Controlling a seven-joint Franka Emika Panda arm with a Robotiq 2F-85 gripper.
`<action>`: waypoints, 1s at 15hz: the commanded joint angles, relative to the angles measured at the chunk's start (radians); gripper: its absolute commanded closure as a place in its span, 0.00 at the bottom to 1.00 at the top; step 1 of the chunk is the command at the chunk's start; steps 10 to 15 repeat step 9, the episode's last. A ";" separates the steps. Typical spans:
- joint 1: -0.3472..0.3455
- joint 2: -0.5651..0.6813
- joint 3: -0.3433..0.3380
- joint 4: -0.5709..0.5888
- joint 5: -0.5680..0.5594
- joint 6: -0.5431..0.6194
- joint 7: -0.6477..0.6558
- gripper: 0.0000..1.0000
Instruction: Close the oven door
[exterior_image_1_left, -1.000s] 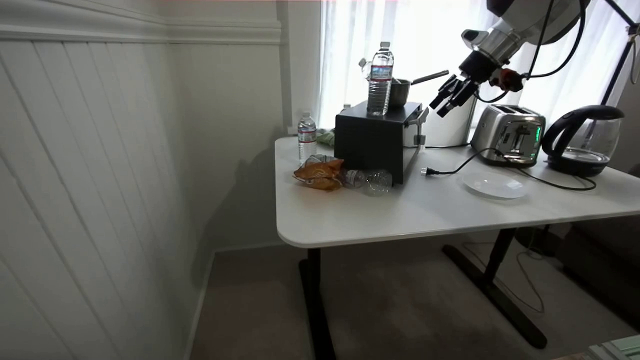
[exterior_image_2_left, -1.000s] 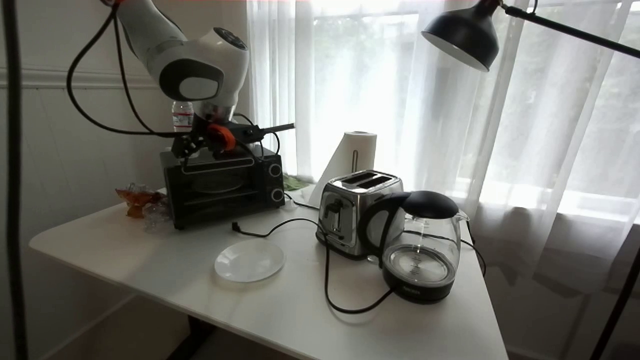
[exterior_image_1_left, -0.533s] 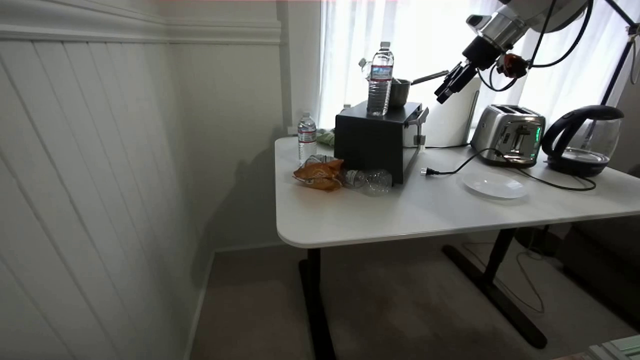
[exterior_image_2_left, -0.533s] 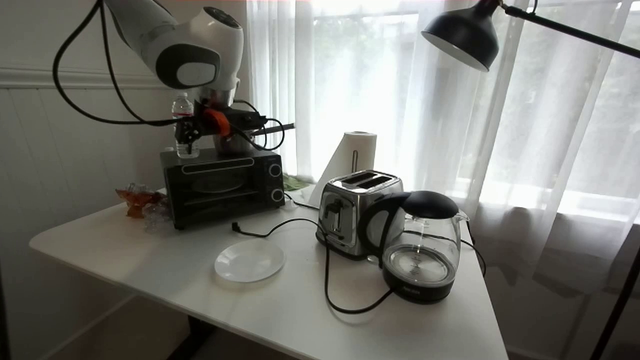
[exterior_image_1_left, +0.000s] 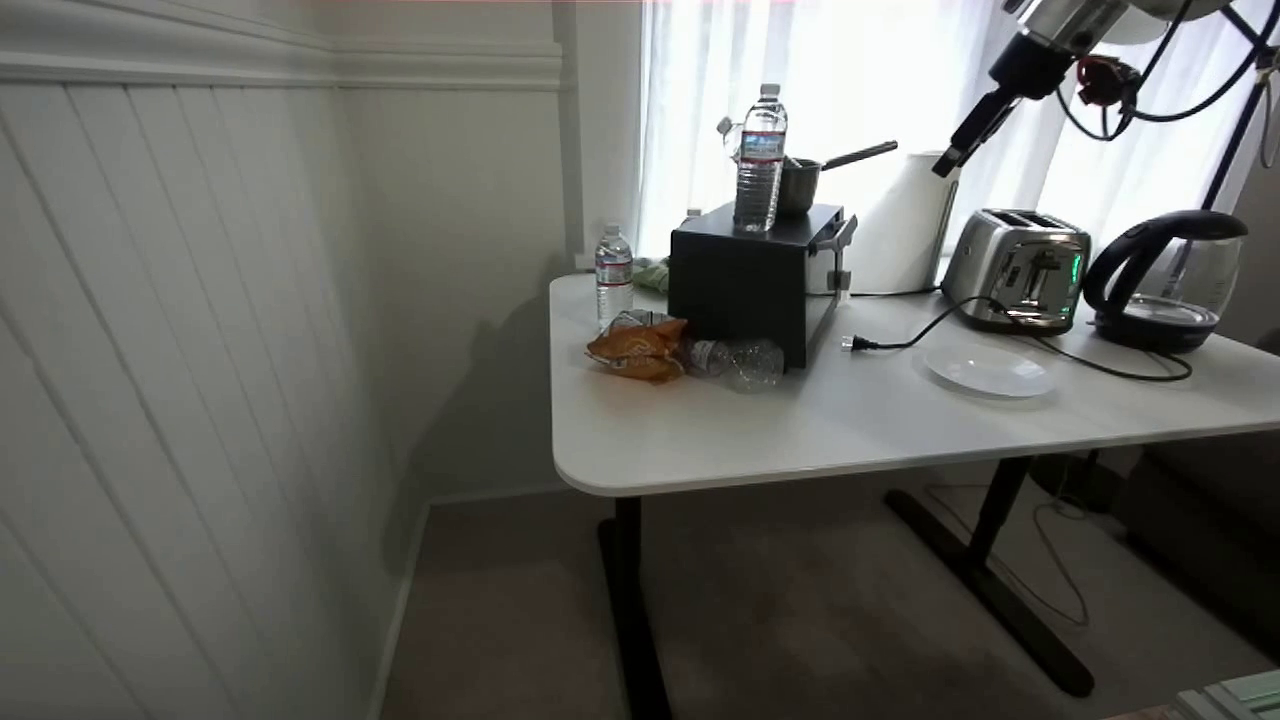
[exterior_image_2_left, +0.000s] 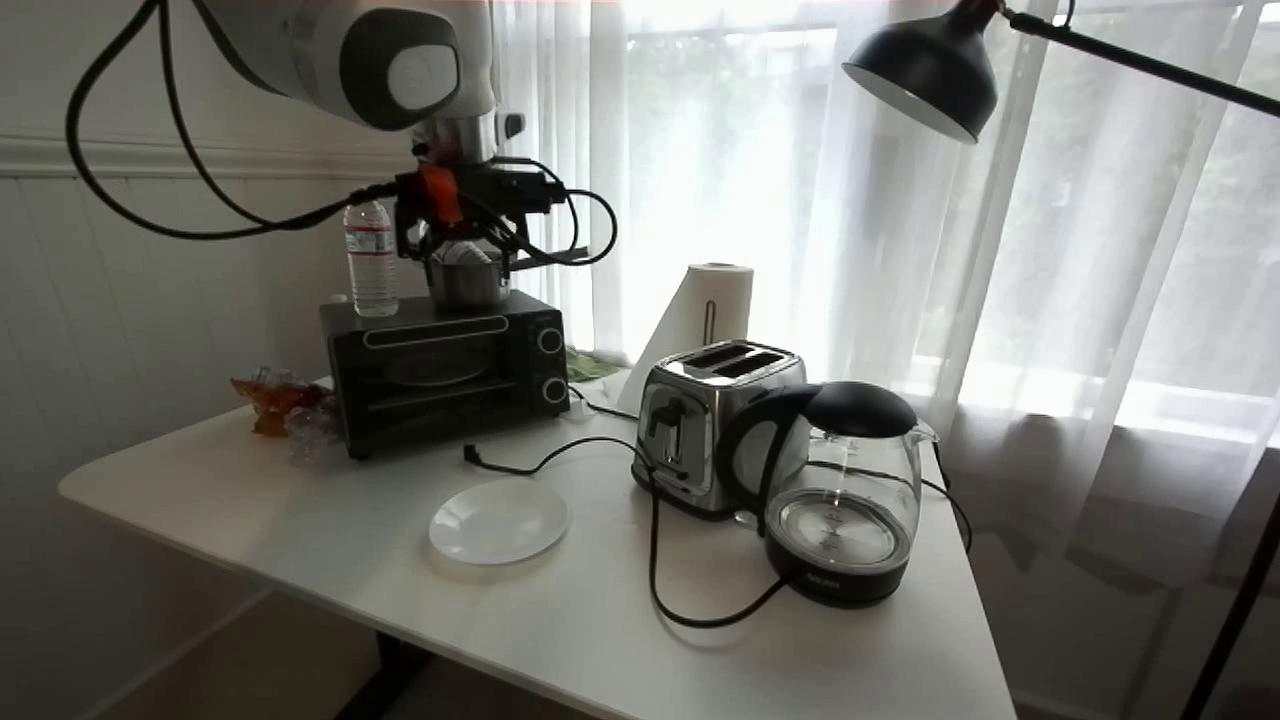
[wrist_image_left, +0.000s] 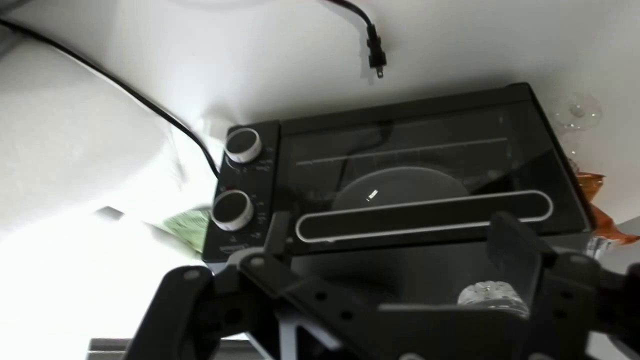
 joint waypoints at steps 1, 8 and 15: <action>-0.023 -0.139 -0.014 -0.091 -0.197 -0.081 0.270 0.00; 0.012 -0.189 -0.051 -0.071 -0.225 -0.342 0.317 0.00; 0.013 -0.195 -0.052 -0.072 -0.225 -0.352 0.317 0.00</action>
